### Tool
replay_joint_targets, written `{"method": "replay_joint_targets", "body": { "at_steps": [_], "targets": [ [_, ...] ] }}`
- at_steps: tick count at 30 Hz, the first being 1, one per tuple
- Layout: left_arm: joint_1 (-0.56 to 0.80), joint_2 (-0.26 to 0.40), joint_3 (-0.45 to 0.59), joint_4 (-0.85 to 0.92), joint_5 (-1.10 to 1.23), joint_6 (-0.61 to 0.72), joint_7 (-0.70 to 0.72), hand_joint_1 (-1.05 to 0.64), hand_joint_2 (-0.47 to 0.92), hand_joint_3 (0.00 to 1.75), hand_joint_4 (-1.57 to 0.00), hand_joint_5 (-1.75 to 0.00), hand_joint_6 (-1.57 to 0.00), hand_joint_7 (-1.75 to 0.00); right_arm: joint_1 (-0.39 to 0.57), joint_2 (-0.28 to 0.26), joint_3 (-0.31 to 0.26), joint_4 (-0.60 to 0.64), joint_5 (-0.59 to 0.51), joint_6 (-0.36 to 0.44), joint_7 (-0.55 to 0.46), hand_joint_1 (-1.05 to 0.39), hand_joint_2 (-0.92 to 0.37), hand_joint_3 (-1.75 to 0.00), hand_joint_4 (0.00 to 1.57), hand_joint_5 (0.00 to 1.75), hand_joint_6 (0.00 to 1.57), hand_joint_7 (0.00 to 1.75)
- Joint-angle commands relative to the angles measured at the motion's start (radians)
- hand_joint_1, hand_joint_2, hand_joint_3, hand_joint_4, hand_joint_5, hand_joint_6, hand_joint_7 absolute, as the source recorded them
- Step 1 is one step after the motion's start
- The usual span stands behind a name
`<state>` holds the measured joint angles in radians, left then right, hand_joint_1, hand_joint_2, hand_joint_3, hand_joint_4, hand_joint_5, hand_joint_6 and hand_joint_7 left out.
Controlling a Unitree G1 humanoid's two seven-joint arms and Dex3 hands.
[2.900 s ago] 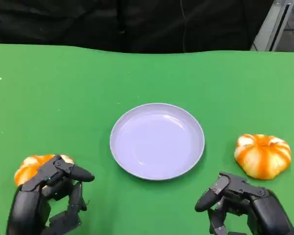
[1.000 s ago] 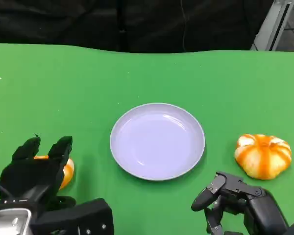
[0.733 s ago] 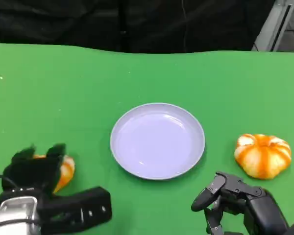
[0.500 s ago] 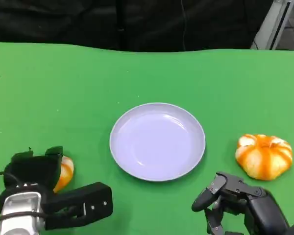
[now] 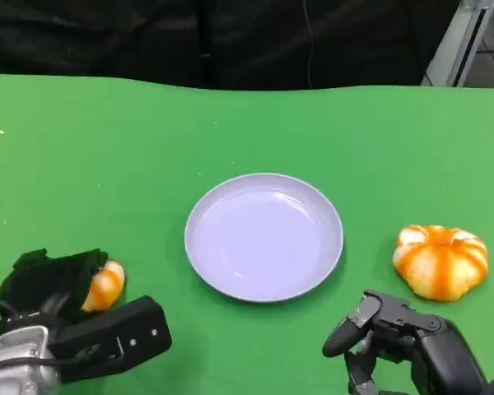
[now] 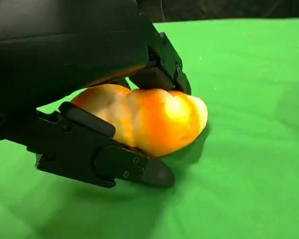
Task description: Grasp the bread from the table and place it into the plate.
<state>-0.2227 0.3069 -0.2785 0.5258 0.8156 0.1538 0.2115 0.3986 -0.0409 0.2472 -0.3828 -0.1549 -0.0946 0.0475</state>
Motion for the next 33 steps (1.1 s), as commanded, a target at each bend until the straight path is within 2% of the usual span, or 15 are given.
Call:
{"method": "replay_joint_targets", "body": {
  "at_steps": [1, 3, 5, 7, 8, 10, 14, 15, 17, 19, 26, 31, 33],
  "targets": [
    [0.033, 0.031, -0.010, 0.046, -0.025, -0.045, 0.076, -0.30, 0.92, 0.16, -0.81, -1.73, -0.65, -1.60, 0.007, 0.000, -0.004, -0.021, 0.010, 0.012, -0.001, 0.04, -0.45, -1.24, 0.73, 1.66, 0.73, 1.34],
    [0.044, 0.040, -0.010, 0.022, -0.040, -0.092, 0.105, -0.27, 0.92, 0.23, -0.83, -1.74, -0.65, -1.72, 0.006, 0.000, -0.003, -0.020, 0.005, 0.007, -0.004, 0.05, -0.45, -1.24, 0.74, 1.67, 0.73, 1.34],
    [0.061, 0.053, -0.007, -0.014, -0.060, -0.163, 0.143, -0.25, 0.92, 0.27, -0.84, -1.75, -0.66, -1.74, 0.005, 0.000, -0.002, -0.017, 0.001, 0.002, -0.006, 0.05, -0.45, -1.24, 0.74, 1.66, 0.73, 1.34],
    [0.077, 0.064, -0.003, -0.048, -0.078, -0.232, 0.180, -0.26, 0.79, 0.66, -0.83, -1.75, -0.66, -1.74, 0.005, -0.001, -0.002, -0.016, -0.002, -0.002, -0.008, 0.04, -0.45, -1.24, 0.74, 1.67, 0.74, 1.34],
    [0.081, 0.067, -0.002, -0.054, -0.082, -0.250, 0.189, -0.26, 0.76, 0.73, -0.83, -1.75, -0.66, -1.75, 0.004, -0.002, -0.001, -0.015, -0.003, -0.003, -0.008, 0.04, -0.45, -1.24, 0.74, 1.67, 0.74, 1.34],
    [0.082, 0.069, -0.002, -0.052, -0.085, -0.259, 0.193, -0.26, 0.73, 0.80, -0.83, -1.75, -0.66, -1.75, 0.004, -0.002, -0.001, -0.015, -0.003, -0.003, -0.009, 0.04, -0.45, -1.24, 0.75, 1.67, 0.74, 1.34],
    [0.082, 0.070, 0.000, -0.049, -0.084, -0.267, 0.195, -0.26, 0.71, 0.84, -0.83, -1.75, -0.66, -1.75, 0.004, -0.002, -0.001, -0.015, -0.003, -0.002, -0.009, 0.04, -0.45, -1.24, 0.75, 1.66, 0.74, 1.34],
    [0.099, 0.068, 0.013, -0.122, -0.086, -0.326, 0.254, -0.25, 0.69, 0.88, -0.83, -1.75, -0.65, -1.75, 0.003, -0.003, -0.002, -0.013, 0.001, -0.002, -0.007, 0.04, -0.45, -1.24, 0.75, 1.67, 0.74, 1.34],
    [0.122, 0.063, 0.030, -0.235, -0.084, -0.428, 0.355, -0.19, 0.51, 1.15, -0.85, -1.75, -0.65, -1.75, 0.001, -0.003, -0.004, -0.010, 0.007, -0.001, -0.004, 0.03, -0.45, -1.25, 0.74, 1.67, 0.73, 1.34],
    [0.122, 0.057, 0.034, -0.283, -0.078, -0.484, 0.398, -0.14, 0.44, 1.27, -0.86, -1.75, -0.65, -1.75, -0.003, -0.006, -0.006, -0.005, 0.003, -0.008, -0.004, 0.03, -0.44, -1.25, 0.74, 1.66, 0.73, 1.34],
    [0.065, 0.026, 0.016, -0.327, -0.064, -0.547, 0.388, -0.14, 0.32, 1.47, -0.87, -1.75, -0.66, -1.72, -0.003, -0.009, -0.007, 0.003, 0.007, -0.013, 0.000, 0.03, -0.45, -1.25, 0.74, 1.67, 0.73, 1.34],
    [0.045, 0.010, 0.010, -0.332, -0.059, -0.544, 0.366, -0.16, 0.32, 1.48, -0.87, -1.75, -0.66, -1.75, -0.001, -0.007, -0.004, 0.004, 0.004, -0.019, -0.004, 0.03, -0.44, -1.25, 0.74, 1.66, 0.73, 1.33],
    [-0.018, -0.023, -0.020, -0.290, -0.057, -0.551, 0.347, -0.16, 0.30, 1.50, -0.88, -1.75, -0.69, -1.71, -0.003, -0.005, -0.003, 0.005, 0.005, -0.017, -0.004, 0.03, -0.44, -1.25, 0.74, 1.66, 0.74, 1.33]
  ]
}}
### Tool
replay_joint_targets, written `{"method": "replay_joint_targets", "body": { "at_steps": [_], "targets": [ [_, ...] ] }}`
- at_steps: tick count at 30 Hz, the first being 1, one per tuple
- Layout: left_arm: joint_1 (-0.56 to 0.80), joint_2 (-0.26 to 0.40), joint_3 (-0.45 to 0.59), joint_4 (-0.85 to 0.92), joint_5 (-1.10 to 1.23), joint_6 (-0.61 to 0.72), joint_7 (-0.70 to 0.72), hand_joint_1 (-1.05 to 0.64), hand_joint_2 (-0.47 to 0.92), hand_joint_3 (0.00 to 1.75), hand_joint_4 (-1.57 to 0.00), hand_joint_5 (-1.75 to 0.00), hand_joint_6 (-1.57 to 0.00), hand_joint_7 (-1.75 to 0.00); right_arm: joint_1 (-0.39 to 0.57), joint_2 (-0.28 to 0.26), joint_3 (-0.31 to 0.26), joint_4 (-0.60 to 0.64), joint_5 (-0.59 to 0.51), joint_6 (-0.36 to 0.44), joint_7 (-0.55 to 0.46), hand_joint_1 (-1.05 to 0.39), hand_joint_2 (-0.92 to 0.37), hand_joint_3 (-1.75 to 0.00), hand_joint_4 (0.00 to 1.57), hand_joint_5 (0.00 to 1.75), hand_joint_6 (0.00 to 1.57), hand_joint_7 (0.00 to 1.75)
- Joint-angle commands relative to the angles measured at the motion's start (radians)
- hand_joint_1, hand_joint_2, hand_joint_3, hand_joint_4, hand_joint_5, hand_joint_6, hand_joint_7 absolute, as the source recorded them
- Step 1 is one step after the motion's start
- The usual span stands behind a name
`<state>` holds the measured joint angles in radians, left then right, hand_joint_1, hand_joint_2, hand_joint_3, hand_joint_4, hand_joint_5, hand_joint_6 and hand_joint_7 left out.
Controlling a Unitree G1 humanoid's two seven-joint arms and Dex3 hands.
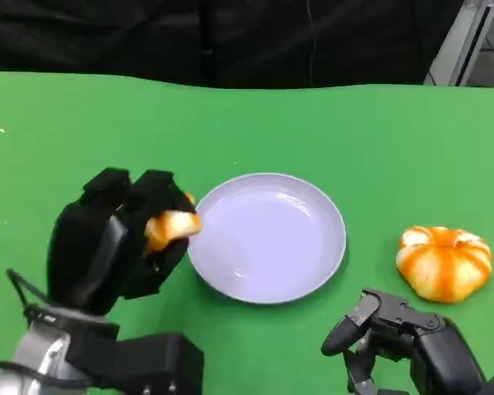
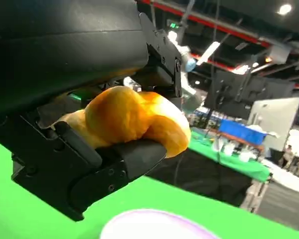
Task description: Grasp the bread from the table and place it into the plate.
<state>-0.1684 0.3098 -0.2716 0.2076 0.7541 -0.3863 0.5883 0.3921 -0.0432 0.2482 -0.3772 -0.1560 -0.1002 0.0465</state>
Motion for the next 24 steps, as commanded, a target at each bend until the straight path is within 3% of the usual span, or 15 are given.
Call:
{"method": "replay_joint_targets", "body": {
  "at_steps": [1, 4, 8, 13, 16, 19, 20, 21, 23, 24],
  "targets": [
    [-0.091, -0.035, -0.035, 0.042, 0.006, -0.013, -0.035, -0.16, 0.29, 1.51, -0.89, -1.75, -0.70, -1.70, 0.003, -0.002, -0.004, -0.001, 0.006, -0.011, -0.003, 0.04, -0.44, -1.25, 0.74, 1.66, 0.74, 1.33],
    [-0.104, -0.041, -0.040, 0.054, 0.006, -0.017, -0.037, -0.16, 0.28, 1.53, -0.89, -1.75, -0.71, -1.68, 0.002, -0.002, -0.004, 0.000, 0.006, -0.011, -0.003, 0.04, -0.44, -1.25, 0.74, 1.66, 0.74, 1.33],
    [-0.220, -0.164, -0.123, 0.177, 0.046, 0.014, -0.026, -0.16, 0.28, 1.48, -0.91, -1.75, -0.71, -1.74, 0.013, -0.006, -0.004, -0.013, 0.007, -0.002, 0.001, 0.03, -0.46, -1.24, 0.74, 1.66, 0.74, 1.33],
    [-0.273, -0.197, -0.146, 0.258, 0.059, 0.011, 0.006, -0.16, 0.27, 1.46, -0.91, -1.75, -0.71, -1.75, 0.017, 0.000, -0.001, -0.017, 0.008, 0.000, -0.001, 0.05, -0.46, -1.23, 0.73, 1.67, 0.74, 1.34],
    [-0.323, -0.227, -0.165, 0.321, 0.070, 0.063, -0.025, -0.17, 0.32, 1.36, -0.88, -1.75, -0.69, -1.75, 0.022, 0.002, 0.007, -0.025, -0.008, 0.000, -0.008, 0.03, -0.46, -1.23, 0.73, 1.67, 0.73, 1.34],
    [-0.338, -0.235, -0.179, 0.321, 0.043, 0.131, -0.152, -0.21, 0.45, 1.16, -0.75, -1.75, -0.66, -1.47, 0.025, 0.005, 0.011, -0.029, -0.015, 0.003, -0.013, 0.03, -0.45, -1.23, 0.73, 1.68, 0.74, 1.34],
    [-0.341, -0.231, -0.186, 0.308, 0.035, 0.157, -0.217, -0.24, 0.55, 0.90, -0.61, -1.48, -0.57, -1.07, 0.025, 0.005, 0.011, -0.030, -0.020, 0.003, -0.015, 0.03, -0.45, -1.23, 0.73, 1.68, 0.74, 1.34],
    [-0.341, -0.228, -0.190, 0.296, 0.030, 0.175, -0.262, -0.26, 0.64, 0.70, -0.53, -1.28, -0.54, -0.80, 0.026, 0.005, 0.011, -0.031, -0.023, 0.003, -0.016, 0.03, -0.45, -1.23, 0.73, 1.68, 0.74, 1.33],
    [-0.339, -0.225, -0.194, 0.278, 0.026, 0.197, -0.305, -0.28, 0.75, 0.47, -0.47, -1.10, -0.55, -0.52, 0.026, 0.005, 0.011, -0.032, -0.026, 0.004, -0.017, 0.02, -0.45, -1.24, 0.73, 1.68, 0.74, 1.33],
    [-0.338, -0.220, -0.204, 0.264, 0.033, 0.234, -0.361, -0.28, 0.77, 0.44, -0.47, -1.08, -0.56, -0.48, 0.025, 0.003, 0.011, -0.033, -0.024, 0.006, -0.014, 0.02, -0.45, -1.24, 0.73, 1.68, 0.74, 1.33]
  ]
}}
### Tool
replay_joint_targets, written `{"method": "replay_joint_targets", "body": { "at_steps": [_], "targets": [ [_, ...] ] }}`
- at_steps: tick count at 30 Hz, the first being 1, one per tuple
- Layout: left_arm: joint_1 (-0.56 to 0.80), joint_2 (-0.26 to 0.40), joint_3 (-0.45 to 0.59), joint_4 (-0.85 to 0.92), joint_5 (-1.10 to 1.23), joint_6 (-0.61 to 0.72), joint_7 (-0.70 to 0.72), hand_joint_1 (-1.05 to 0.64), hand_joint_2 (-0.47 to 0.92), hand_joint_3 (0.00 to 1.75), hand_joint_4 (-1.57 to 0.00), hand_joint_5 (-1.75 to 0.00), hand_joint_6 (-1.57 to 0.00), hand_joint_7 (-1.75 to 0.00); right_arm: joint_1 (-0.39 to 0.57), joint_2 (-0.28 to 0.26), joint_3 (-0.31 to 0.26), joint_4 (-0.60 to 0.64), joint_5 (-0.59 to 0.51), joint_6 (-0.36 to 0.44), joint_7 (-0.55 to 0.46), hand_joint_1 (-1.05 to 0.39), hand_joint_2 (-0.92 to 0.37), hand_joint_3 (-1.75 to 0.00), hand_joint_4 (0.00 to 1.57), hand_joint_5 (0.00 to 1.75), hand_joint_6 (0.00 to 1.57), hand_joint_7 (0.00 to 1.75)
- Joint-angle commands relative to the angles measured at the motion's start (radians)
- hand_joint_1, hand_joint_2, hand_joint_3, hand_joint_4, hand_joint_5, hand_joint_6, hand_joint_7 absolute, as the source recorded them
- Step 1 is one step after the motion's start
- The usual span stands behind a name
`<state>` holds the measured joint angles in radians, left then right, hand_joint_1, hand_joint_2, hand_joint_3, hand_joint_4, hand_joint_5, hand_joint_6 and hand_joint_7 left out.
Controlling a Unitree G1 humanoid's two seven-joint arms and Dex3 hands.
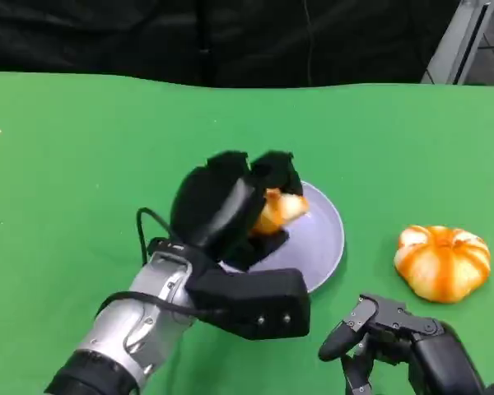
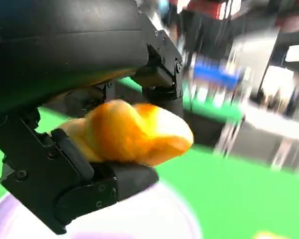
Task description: Grasp the bread from the table and place it into the plate.
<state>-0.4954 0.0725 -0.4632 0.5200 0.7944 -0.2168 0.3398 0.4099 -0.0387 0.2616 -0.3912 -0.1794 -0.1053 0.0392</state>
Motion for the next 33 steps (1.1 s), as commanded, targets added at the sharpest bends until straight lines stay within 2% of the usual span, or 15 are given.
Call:
{"method": "replay_joint_targets", "body": {
  "at_steps": [1, 3, 5, 7, 11, 15, 20, 24, 26, 29, 32, 33],
  "targets": [
    [-0.008, 0.024, -0.023, -0.063, -0.001, 0.104, -0.176, -0.41, 0.84, 0.34, -0.24, -0.86, -0.39, -0.35, 0.008, -0.001, -0.001, -0.024, 0.001, 0.018, -0.005, 0.02, -0.45, -1.24, 0.73, 1.68, 0.74, 1.33],
    [-0.003, 0.033, -0.041, -0.090, 0.011, 0.168, -0.273, -0.64, 0.90, 0.35, -0.05, -0.35, -0.15, -0.18, 0.009, -0.001, 0.000, -0.029, 0.006, 0.021, -0.003, 0.03, -0.45, -1.25, 0.73, 1.68, 0.74, 1.33],
    [-0.001, 0.042, -0.059, -0.107, 0.017, 0.211, -0.344, -0.77, 0.92, 0.42, -0.01, -0.12, -0.05, -0.10, 0.011, 0.000, 0.000, -0.030, 0.008, 0.023, -0.004, 0.03, -0.44, -1.25, 0.73, 1.68, 0.74, 1.34],
    [-0.001, 0.053, -0.072, -0.117, 0.016, 0.241, -0.406, -0.84, 0.92, 0.47, 0.00, -0.03, -0.01, -0.07, 0.012, -0.001, -0.001, -0.029, 0.008, 0.022, -0.004, 0.03, -0.44, -1.26, 0.73, 1.68, 0.74, 1.34],
    [0.001, 0.071, -0.088, -0.137, 0.011, 0.284, -0.502, -0.94, 0.92, 0.57, 0.00, 0.00, 0.00, 0.00, 0.009, -0.005, -0.003, -0.028, 0.004, 0.021, -0.004, 0.03, -0.44, -1.26, 0.73, 1.68, 0.74, 1.33],
    [0.017, 0.107, -0.085, -0.176, -0.015, 0.284, -0.572, -0.97, 0.92, 0.59, 0.00, 0.00, 0.00, 0.00, 0.009, -0.004, -0.004, -0.031, 0.008, 0.028, -0.003, 0.03, -0.44, -1.25, 0.74, 1.68, 0.74, 1.33],
    [0.083, 0.168, -0.042, -0.278, -0.067, 0.238, -0.571, -0.99, 0.92, 0.61, 0.00, 0.00, 0.00, 0.00, 0.005, 0.000, -0.006, -0.028, 0.013, 0.028, -0.004, 0.03, -0.45, -1.24, 0.74, 1.68, 0.74, 1.32],
    [0.191, 0.207, 0.048, -0.386, -0.152, 0.136, -0.490, -0.90, 0.92, 0.57, -0.01, 0.00, -0.04, -0.02, 0.002, 0.003, -0.004, -0.026, 0.015, 0.031, -0.003, 0.03, -0.44, -1.25, 0.74, 1.67, 0.74, 1.33],
    [0.246, 0.202, 0.093, -0.412, -0.200, 0.095, -0.443, -0.82, 0.92, 0.51, -0.03, -0.02, -0.08, -0.04, 0.001, 0.004, -0.002, -0.022, 0.014, 0.032, -0.005, 0.03, -0.44, -1.25, 0.74, 1.67, 0.74, 1.33],
    [0.346, 0.185, 0.157, -0.431, -0.273, 0.006, -0.349, -0.64, 0.92, 0.36, -0.15, -0.10, -0.17, -0.08, 0.000, 0.001, 0.000, -0.012, 0.013, 0.018, -0.003, 0.03, -0.44, -1.26, 0.73, 1.68, 0.74, 1.34],
    [0.359, 0.182, 0.167, -0.427, -0.281, -0.019, -0.333, -0.61, 0.92, 0.33, -0.17, -0.12, -0.19, -0.08, -0.001, 0.000, 0.000, -0.010, 0.013, 0.016, -0.003, 0.03, -0.44, -1.26, 0.73, 1.68, 0.74, 1.35],
    [0.412, 0.171, 0.206, -0.435, -0.349, -0.099, -0.301, -0.61, 0.92, 0.33, -0.17, -0.12, -0.19, -0.08, 0.000, 0.003, 0.002, -0.007, 0.012, 0.012, -0.007, 0.03, -0.44, -1.26, 0.73, 1.68, 0.74, 1.35]
  ]
}}
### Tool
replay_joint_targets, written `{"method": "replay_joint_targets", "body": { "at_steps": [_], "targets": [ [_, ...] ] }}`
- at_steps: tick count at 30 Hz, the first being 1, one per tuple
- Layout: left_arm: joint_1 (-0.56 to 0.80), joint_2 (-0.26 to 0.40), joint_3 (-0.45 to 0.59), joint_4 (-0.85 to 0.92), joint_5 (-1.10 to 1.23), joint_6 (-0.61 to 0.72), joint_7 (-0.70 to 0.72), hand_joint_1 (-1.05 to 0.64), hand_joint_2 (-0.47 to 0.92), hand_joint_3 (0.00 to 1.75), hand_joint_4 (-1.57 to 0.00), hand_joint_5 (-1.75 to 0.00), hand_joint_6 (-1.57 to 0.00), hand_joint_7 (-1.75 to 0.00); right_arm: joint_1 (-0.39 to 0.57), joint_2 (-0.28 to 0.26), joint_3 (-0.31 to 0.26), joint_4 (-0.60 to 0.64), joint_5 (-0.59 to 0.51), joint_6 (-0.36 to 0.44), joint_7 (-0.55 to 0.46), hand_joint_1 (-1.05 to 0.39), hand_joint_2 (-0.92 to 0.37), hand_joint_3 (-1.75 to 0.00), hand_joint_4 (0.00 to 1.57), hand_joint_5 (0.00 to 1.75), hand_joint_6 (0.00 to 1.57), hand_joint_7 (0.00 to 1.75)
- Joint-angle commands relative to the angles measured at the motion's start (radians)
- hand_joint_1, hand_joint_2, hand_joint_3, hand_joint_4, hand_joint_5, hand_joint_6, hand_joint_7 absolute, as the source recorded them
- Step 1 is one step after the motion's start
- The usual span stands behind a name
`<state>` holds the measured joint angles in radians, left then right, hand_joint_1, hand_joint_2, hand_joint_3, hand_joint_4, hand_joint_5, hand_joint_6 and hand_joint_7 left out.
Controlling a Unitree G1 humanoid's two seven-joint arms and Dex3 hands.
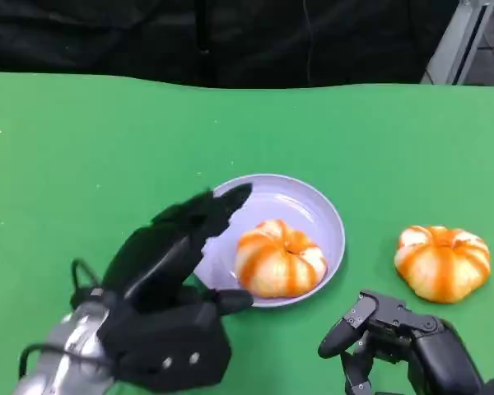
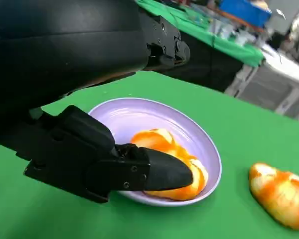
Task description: Grasp the bread from the table and place it into the plate.
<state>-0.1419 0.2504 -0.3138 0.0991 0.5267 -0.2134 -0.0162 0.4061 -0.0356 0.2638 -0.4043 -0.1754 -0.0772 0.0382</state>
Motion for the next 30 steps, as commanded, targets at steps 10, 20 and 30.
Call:
{"method": "replay_joint_targets", "body": {
  "at_steps": [10, 20, 30],
  "targets": [
    [0.294, -0.104, 0.214, -0.035, -0.463, -0.349, 0.063, -0.17, 0.92, 0.27, -0.63, -1.23, -0.66, -0.76, 0.010, 0.001, 0.000, 0.014, 0.006, -0.025, -0.008, 0.03, -0.44, -1.27, 0.74, 1.69, 0.74, 1.35],
    [0.426, -0.118, 0.288, -0.103, -0.529, -0.363, 0.014, -0.07, 0.59, 1.08, -0.79, -1.53, -0.77, -1.24, 0.017, -0.001, -0.008, 0.006, 0.019, -0.033, -0.003, 0.03, -0.44, -1.27, 0.74, 1.69, 0.73, 1.34],
    [0.519, -0.161, 0.285, -0.184, -0.560, -0.302, -0.017, -0.13, 0.53, 1.15, -0.84, -1.70, -0.80, -1.49, 0.033, -0.025, -0.041, -0.022, 0.051, -0.026, 0.025, 0.04, -0.47, -1.24, 0.72, 1.69, 0.72, 1.34]
  ]
}}
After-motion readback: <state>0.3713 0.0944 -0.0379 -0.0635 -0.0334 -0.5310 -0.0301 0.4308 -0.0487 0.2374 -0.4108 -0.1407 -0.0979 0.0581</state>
